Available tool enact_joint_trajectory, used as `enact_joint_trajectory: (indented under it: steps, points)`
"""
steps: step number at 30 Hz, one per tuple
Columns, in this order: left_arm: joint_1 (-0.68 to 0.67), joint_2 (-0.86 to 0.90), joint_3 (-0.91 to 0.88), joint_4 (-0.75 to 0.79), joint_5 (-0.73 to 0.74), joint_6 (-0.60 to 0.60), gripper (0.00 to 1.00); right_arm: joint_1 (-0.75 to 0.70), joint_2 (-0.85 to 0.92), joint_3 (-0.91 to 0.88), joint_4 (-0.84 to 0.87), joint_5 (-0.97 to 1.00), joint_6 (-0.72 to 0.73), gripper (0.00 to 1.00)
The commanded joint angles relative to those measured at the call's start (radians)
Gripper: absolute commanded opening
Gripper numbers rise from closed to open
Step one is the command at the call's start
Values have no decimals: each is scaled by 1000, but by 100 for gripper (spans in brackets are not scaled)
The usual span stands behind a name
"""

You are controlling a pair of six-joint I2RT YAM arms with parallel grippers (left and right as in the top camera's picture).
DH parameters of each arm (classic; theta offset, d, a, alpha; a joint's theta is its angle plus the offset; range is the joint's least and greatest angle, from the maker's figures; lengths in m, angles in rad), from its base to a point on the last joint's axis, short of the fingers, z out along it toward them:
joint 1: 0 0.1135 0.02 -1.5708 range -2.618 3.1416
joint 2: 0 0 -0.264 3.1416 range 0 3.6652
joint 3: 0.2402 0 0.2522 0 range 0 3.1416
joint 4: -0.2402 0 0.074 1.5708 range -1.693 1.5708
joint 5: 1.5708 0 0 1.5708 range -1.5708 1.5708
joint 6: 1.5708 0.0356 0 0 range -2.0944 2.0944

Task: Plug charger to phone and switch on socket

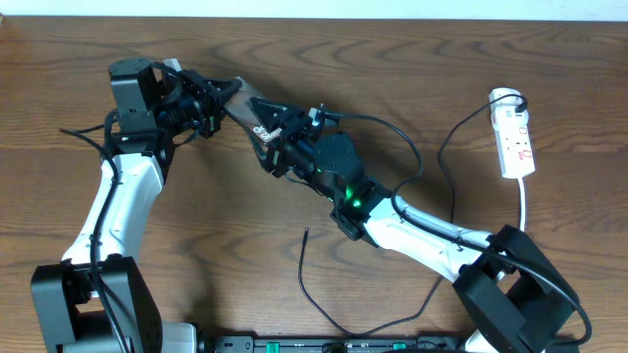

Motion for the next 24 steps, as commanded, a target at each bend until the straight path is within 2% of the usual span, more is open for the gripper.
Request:
enact_joint_trajectory:
  steps: [1, 8, 14, 19, 21, 24]
  points:
    - [-4, -16, 23, 6, 18, -10, 8, 2, -7, 18, 1, 2, -24, 73]
    - [10, -16, 23, 6, 16, -9, 7, 2, -7, 18, 2, 2, -24, 99]
    - [84, -16, 23, 10, 15, -2, 7, -2, -7, 18, 1, 2, -59, 99]
    - [185, -16, 23, 14, 45, 43, 7, -21, -7, 17, 0, -4, -141, 99]
    - [230, -16, 23, 39, 99, 64, 7, -31, -7, 17, 0, -26, -222, 99]
    - [293, -16, 23, 85, 200, 90, 7, -50, -7, 17, 0, -82, -426, 99]
